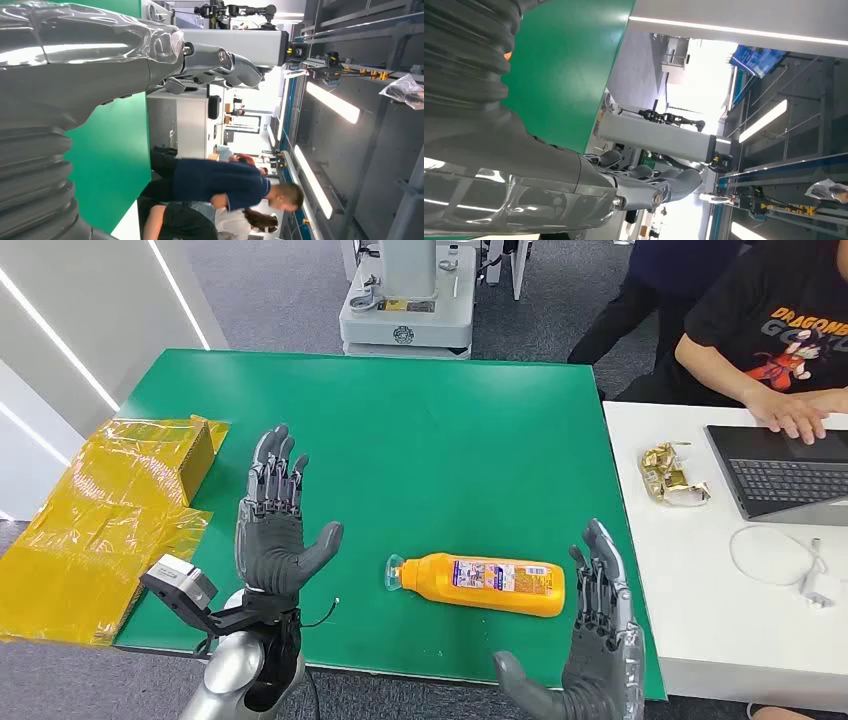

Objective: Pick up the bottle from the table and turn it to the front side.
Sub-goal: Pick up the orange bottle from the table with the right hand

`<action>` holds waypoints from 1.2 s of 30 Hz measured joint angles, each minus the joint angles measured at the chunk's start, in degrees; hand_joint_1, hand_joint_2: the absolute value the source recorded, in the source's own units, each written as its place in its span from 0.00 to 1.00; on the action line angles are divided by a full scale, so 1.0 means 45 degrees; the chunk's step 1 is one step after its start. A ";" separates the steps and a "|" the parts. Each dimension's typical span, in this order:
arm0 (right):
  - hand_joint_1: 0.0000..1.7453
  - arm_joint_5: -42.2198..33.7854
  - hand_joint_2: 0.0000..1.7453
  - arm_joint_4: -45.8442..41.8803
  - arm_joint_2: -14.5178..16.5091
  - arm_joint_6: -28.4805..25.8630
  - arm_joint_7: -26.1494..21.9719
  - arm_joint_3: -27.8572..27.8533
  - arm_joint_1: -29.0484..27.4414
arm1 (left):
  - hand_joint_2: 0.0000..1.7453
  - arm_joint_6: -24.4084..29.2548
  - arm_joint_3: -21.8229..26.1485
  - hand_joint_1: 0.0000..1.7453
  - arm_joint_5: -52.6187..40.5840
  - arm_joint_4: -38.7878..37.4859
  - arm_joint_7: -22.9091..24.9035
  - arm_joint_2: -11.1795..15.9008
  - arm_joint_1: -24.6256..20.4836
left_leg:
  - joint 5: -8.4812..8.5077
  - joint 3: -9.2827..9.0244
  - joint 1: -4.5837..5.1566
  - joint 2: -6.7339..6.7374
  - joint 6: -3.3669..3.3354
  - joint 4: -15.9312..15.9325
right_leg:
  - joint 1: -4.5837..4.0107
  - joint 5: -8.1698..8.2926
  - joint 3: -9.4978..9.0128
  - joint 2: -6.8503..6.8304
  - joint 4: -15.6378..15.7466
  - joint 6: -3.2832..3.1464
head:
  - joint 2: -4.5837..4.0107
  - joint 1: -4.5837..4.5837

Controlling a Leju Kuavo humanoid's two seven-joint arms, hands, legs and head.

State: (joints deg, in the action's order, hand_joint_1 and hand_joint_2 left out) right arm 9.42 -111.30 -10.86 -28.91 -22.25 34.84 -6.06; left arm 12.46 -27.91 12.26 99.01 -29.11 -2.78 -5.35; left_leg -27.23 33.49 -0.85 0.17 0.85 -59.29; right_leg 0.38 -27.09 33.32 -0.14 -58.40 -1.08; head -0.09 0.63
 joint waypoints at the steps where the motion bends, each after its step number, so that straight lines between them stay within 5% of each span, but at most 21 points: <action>1: 0.00 0.0000 1.00 0.0000 0.0000 -0.0007 0.0000 0.0000 -0.0003 | 1.00 0.0000 -0.0002 0.00 0.0013 0.0000 0.0000 0.0002 -0.0001 | 0.0000 0.0000 0.0000 0.0000 0.0000 0.0000 | 0.0000 0.0000 0.0000 0.0000 0.0000 0.0000 | 0.0000 0.0000; 8: 0.00 0.1462 1.00 -0.0004 -0.0170 0.0262 0.0924 -0.0068 0.0015 | 1.00 -0.0012 -0.0005 0.00 0.0213 0.0000 0.0000 0.0007 -0.0049 | 0.0000 0.0001 0.0000 0.0000 0.0000 -0.0001 | 0.0000 0.0001 0.0000 0.0000 0.0000 0.0000 | 0.0000 0.0001; 14: 0.00 0.4678 1.00 0.0012 -0.1044 0.2857 0.3176 -0.0877 0.0703 | 1.00 -0.0243 -0.0004 0.00 0.0455 0.0000 -0.0079 0.0078 -0.0138 | 0.0001 0.0004 0.0007 0.0001 -0.0002 -0.0008 | 0.0002 0.0009 -0.0003 0.0001 0.0000 0.0011 | 0.0000 0.0002; 20: 0.00 0.5126 1.00 0.0750 -0.2573 0.6439 0.4098 -0.1574 0.3030 | 1.00 -0.0556 -0.0005 0.00 0.0663 -0.0004 -0.0087 0.0140 -0.0348 | 0.0022 0.0007 0.0014 0.0009 -0.0035 -0.0028 | 0.0004 0.0040 -0.0002 0.0009 0.0001 0.0033 | 0.0000 0.0000; 27: 0.00 0.5201 1.00 0.1644 -0.3480 0.7899 0.4470 -0.1722 0.4655 | 1.00 -0.0685 -0.0005 0.00 0.0737 -0.0001 -0.0085 0.0146 -0.0425 | 0.0028 0.0022 0.0018 0.0002 -0.0045 -0.0032 | 0.0018 0.0045 0.0000 -0.0002 -0.0001 0.0038 | 0.0000 0.0006; 36: 0.00 0.4141 1.00 0.4923 -0.4873 1.2980 0.4415 0.0295 0.9093 | 1.00 -0.1032 -0.0005 0.00 0.0883 -0.0013 0.0024 0.0141 -0.0791 | 0.0054 0.0032 0.0035 -0.0002 -0.0079 -0.0038 | 0.0033 0.0072 0.0002 -0.0007 -0.0002 0.0066 | 0.0000 0.0002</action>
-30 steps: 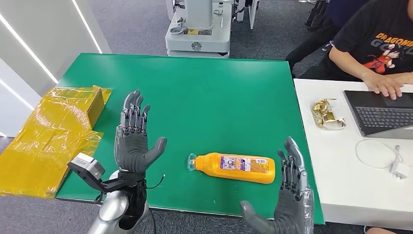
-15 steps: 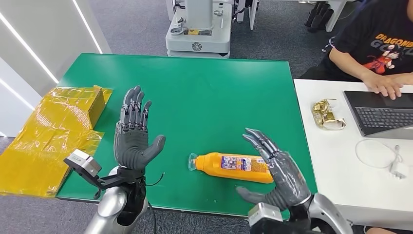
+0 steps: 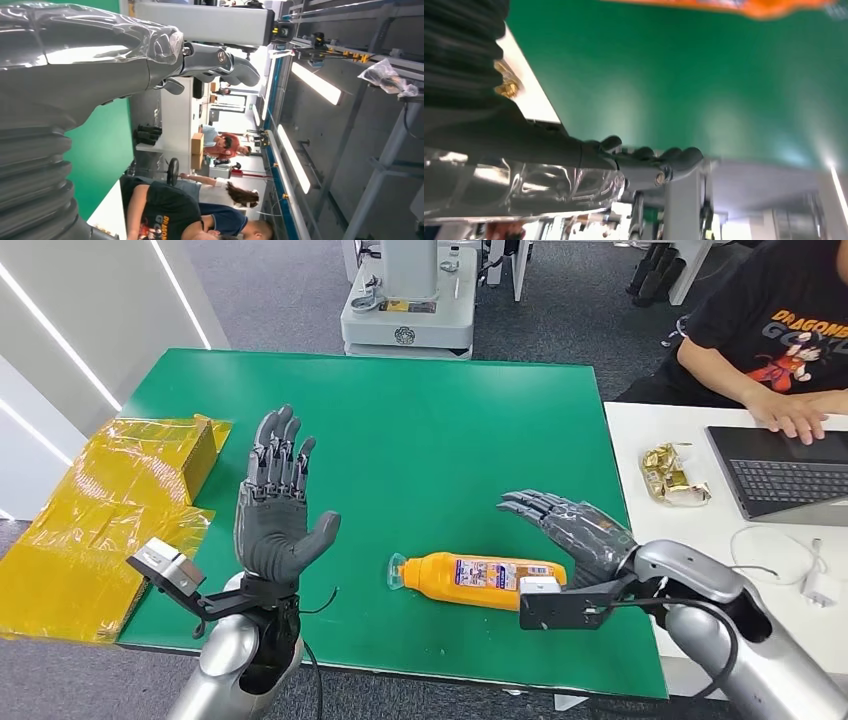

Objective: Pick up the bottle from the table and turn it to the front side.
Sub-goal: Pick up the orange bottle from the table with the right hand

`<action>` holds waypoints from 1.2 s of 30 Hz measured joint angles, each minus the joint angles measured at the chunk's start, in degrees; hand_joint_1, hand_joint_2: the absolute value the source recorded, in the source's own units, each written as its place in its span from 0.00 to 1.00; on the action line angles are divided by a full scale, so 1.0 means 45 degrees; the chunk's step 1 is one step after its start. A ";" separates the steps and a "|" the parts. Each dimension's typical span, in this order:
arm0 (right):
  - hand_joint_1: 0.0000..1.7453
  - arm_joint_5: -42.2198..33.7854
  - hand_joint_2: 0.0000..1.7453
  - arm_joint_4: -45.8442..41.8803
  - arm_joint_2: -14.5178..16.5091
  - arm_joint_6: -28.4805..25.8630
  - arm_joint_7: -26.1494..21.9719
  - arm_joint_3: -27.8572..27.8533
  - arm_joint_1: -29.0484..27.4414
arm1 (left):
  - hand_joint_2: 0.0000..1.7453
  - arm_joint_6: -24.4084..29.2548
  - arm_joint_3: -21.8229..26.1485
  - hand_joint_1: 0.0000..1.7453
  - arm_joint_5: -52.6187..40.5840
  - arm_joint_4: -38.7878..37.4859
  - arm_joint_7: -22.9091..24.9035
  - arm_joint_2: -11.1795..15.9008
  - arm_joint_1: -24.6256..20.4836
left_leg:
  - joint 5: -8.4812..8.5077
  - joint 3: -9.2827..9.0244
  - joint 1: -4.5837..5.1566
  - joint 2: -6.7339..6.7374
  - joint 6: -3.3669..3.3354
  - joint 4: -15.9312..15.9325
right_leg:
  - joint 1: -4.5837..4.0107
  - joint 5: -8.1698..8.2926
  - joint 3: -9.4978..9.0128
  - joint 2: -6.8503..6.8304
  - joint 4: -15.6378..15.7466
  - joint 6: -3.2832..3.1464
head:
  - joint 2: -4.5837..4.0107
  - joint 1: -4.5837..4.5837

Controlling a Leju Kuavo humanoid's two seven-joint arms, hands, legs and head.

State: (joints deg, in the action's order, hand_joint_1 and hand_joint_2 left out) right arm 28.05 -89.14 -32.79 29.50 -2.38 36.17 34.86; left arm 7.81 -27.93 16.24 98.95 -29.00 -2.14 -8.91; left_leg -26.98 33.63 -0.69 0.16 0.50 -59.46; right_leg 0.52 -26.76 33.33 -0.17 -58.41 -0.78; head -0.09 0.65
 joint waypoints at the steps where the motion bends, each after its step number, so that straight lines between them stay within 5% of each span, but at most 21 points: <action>1: 0.00 -0.0116 1.00 0.0443 -0.0034 0.0314 -0.0074 0.0409 0.0494 | 1.00 0.0000 0.0000 0.00 0.0002 -0.0001 0.0015 -0.0004 -0.0049 | 0.0002 0.0001 0.0000 0.0000 0.0000 0.0000 | 0.0000 0.0003 0.0000 0.0000 0.0000 -0.0001 | 0.0000 0.0000; 7: 0.00 -0.0838 1.00 0.2741 -0.0032 0.0944 -0.0345 0.2905 0.2762 | 1.00 0.0105 0.0005 0.00 0.0014 -0.0001 0.0039 -0.0005 -0.0148 | 0.0003 0.0008 0.0001 -0.0022 0.0001 -0.0003 | 0.0000 0.0006 0.0001 -0.0021 0.0000 -0.0002 | 0.0000 0.0000; 14: 0.00 -0.1506 1.00 0.4392 0.0058 0.1020 -0.0522 0.4836 0.4019 | 1.00 0.0303 0.0010 0.00 0.0192 -0.0001 -0.0046 0.0055 -0.0164 | 0.0002 0.0018 0.0002 -0.0029 0.0000 -0.0003 | -0.0001 0.0005 0.0007 -0.0030 0.0004 -0.0001 | 0.0000 0.0002; 28: 0.00 -0.1868 1.00 0.5811 0.0070 -0.0014 -0.0721 0.6607 0.4138 | 1.00 0.0585 0.0010 0.00 0.0408 -0.0050 -0.0213 0.0242 -0.0283 | 0.0001 0.0022 0.0006 -0.0030 -0.0001 -0.0010 | 0.0000 0.0006 0.0009 -0.0032 0.0005 -0.0001 | 0.0000 0.0001; 36: 0.00 -0.1330 1.00 0.6346 0.0462 -0.1622 -0.0725 0.6729 0.3811 | 1.00 0.0685 0.0010 0.00 0.0358 -0.0045 -0.0266 0.0300 -0.0217 | 0.0002 0.0024 0.0004 -0.0029 -0.0001 -0.0010 | -0.0001 0.0006 0.0009 -0.0032 0.0004 -0.0001 | 0.0000 0.0002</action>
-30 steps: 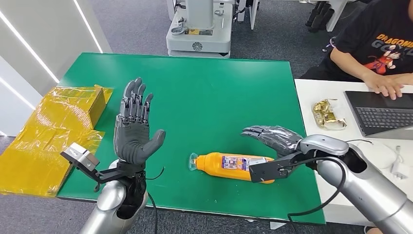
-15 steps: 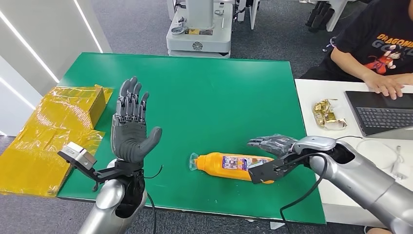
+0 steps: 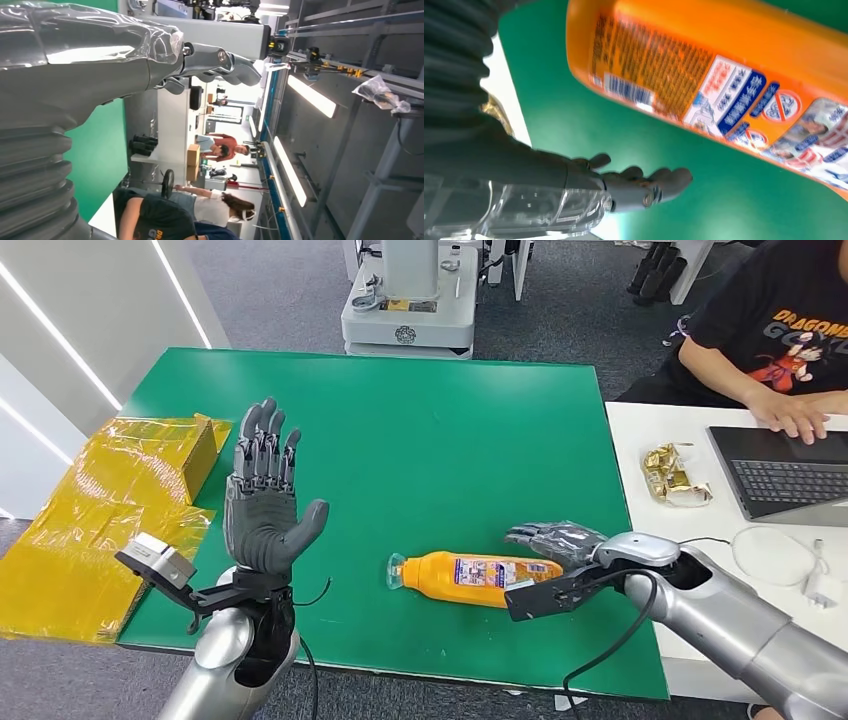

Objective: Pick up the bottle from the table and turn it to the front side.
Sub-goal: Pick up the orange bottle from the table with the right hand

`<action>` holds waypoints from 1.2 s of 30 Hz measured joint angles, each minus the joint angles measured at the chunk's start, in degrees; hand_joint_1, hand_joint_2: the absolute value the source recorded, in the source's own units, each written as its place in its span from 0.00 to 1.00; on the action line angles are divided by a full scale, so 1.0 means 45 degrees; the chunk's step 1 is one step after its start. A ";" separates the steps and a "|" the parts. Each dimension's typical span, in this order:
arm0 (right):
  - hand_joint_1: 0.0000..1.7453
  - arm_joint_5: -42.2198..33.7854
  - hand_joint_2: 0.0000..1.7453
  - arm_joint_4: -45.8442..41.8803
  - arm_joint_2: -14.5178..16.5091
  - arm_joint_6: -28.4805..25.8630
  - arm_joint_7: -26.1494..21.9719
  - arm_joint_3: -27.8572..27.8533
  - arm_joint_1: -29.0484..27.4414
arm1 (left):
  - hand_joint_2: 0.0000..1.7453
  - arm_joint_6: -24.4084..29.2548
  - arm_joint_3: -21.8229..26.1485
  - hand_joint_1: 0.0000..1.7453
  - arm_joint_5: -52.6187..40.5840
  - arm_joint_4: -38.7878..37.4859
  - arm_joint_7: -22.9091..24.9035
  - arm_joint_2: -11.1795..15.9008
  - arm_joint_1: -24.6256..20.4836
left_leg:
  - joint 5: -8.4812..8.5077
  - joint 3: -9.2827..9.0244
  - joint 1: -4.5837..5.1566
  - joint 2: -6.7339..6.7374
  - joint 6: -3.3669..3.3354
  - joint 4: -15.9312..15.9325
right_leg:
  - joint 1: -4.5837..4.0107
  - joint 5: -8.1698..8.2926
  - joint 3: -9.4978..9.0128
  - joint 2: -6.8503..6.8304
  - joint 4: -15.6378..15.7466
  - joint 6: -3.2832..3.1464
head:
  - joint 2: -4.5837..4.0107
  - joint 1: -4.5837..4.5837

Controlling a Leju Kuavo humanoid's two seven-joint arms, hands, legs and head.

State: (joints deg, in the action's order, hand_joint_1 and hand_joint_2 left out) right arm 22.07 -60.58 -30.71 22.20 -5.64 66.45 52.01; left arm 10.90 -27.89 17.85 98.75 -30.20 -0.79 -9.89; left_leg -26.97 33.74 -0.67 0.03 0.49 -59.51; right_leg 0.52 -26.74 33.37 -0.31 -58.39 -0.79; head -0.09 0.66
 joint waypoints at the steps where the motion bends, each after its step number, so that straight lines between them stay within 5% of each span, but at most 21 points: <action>1: 0.00 0.0041 1.00 0.0040 0.0051 -0.0094 0.0001 0.0000 -0.0043 | 1.00 0.0004 0.0000 0.00 -0.0003 0.0000 -0.0001 0.0005 0.0017 | 0.0000 0.0000 0.0000 0.0000 0.0000 0.0000 | 0.0000 0.0000 0.0000 0.0000 0.0000 0.0000 | 0.0000 0.0000; 10: 0.00 0.0567 1.00 0.0194 0.0362 -0.2008 0.0022 -0.0527 -0.1048 | 1.00 0.0120 0.0000 0.00 -0.0007 0.0000 -0.0030 0.0016 0.0098 | -0.0001 0.0003 0.0001 -0.0004 -0.0001 -0.0001 | 0.0000 0.0000 0.0000 -0.0004 0.0002 0.0001 | 0.0000 0.0000; 34: 0.00 0.0497 1.00 0.0176 0.0403 -0.1545 0.0141 -0.1522 -0.1948 | 1.00 0.0124 0.0000 0.00 0.0045 0.0000 0.0036 0.0006 0.0096 | -0.0001 0.0002 0.0001 0.0000 -0.0002 -0.0010 | 0.0000 0.0000 0.0001 -0.0001 0.0003 0.0001 | 0.0000 0.0000; 36: 0.44 0.0548 1.00 0.0202 0.0403 -0.1524 0.0102 -0.1529 -0.2036 | 1.00 0.0124 0.0000 0.00 0.0073 0.0000 0.0045 0.0006 0.0096 | -0.0001 0.0003 0.0001 -0.0001 -0.0002 -0.0010 | 0.0000 0.0000 0.0001 -0.0001 0.0003 0.0001 | 0.0000 0.0000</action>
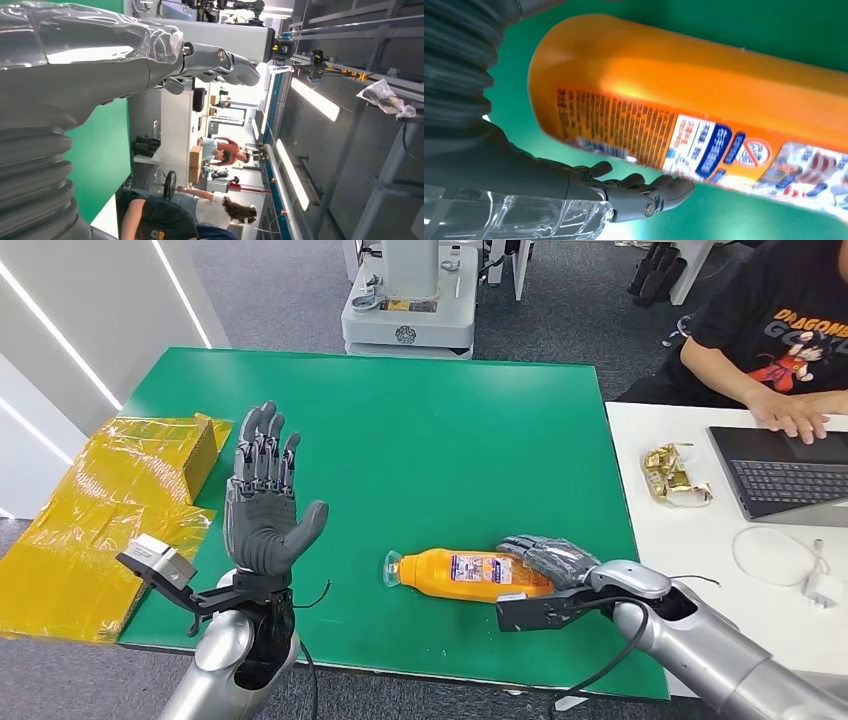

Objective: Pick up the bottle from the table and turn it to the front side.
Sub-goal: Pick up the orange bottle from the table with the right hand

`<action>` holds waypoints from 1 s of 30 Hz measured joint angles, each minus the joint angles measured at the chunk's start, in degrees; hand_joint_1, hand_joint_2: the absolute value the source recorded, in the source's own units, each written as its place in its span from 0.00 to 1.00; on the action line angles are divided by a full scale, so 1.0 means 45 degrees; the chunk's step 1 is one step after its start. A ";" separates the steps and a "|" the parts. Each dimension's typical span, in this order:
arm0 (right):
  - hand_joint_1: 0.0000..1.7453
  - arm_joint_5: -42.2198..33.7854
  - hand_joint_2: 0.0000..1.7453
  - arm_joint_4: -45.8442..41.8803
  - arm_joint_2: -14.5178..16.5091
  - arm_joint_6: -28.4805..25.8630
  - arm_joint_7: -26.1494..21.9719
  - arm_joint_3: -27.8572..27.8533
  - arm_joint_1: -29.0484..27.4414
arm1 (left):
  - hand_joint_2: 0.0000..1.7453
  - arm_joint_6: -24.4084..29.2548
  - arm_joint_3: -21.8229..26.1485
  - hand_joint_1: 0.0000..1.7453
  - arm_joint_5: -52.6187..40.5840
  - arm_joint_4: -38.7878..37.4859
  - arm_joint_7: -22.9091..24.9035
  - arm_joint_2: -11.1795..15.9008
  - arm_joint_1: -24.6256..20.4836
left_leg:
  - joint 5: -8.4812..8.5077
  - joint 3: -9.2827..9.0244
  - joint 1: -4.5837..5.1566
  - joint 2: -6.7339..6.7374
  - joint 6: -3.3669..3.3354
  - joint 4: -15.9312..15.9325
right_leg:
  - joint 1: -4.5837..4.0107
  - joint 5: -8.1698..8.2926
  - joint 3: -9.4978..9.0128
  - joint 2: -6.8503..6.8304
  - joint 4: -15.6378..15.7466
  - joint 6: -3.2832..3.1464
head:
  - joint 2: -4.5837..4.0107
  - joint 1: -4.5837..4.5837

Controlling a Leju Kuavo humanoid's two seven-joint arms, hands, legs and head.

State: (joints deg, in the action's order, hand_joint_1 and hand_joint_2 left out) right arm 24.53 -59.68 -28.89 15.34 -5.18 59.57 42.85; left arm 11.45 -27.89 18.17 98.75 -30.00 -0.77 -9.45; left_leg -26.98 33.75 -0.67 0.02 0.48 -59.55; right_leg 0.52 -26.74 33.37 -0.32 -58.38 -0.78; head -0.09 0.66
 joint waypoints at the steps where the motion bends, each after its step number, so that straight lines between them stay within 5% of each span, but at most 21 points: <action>1: 0.69 0.0021 1.00 0.0017 0.0000 0.0019 -0.0023 -0.0001 -0.0041 | 1.00 0.0000 0.0000 0.00 0.0010 0.0000 0.0002 -0.0001 0.0000 | 0.0000 0.0000 0.0000 0.0000 0.0000 0.0000 | 0.0000 0.0000 0.0000 0.0000 0.0000 0.0000 | 0.0000 0.0000; 2: 0.93 0.0040 1.00 0.0036 0.0000 0.0046 -0.0051 -0.0001 -0.0072 | 1.00 0.0000 0.0000 0.00 0.0013 0.0000 0.0004 -0.0002 0.0000 | 0.0000 0.0000 0.0000 0.0000 0.0000 0.0000 | 0.0000 0.0000 0.0000 0.0000 0.0000 0.0000 | 0.0000 0.0000; 3: 0.98 0.0055 1.00 0.0057 0.0000 0.0067 -0.0077 -0.0001 -0.0092 | 1.00 0.0000 0.0000 0.00 0.0016 0.0000 0.0005 -0.0004 0.0000 | 0.0000 0.0000 0.0000 0.0001 0.0000 0.0000 | 0.0000 0.0000 0.0000 0.0001 0.0000 0.0000 | 0.0000 0.0000; 30: 1.00 0.0549 1.00 -0.0451 -0.0039 -0.0574 0.0171 -0.0882 -0.1130 | 1.00 -0.0413 0.0000 0.00 -0.0107 0.0000 0.0268 -0.0137 0.0114 | -0.0001 -0.0004 0.0000 0.0003 -0.0002 -0.0007 | 0.0000 0.0004 -0.0002 0.0005 0.0003 0.0006 | 0.0000 0.0000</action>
State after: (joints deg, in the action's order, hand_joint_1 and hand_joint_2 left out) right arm 27.00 -61.70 -29.07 12.76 -4.42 55.60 37.76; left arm 9.60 -27.89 17.69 98.75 -28.79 -1.38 -8.94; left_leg -26.98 33.73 -0.67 0.04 0.47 -59.58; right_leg 0.52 -26.72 33.36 -0.30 -58.37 -0.76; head -0.09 0.66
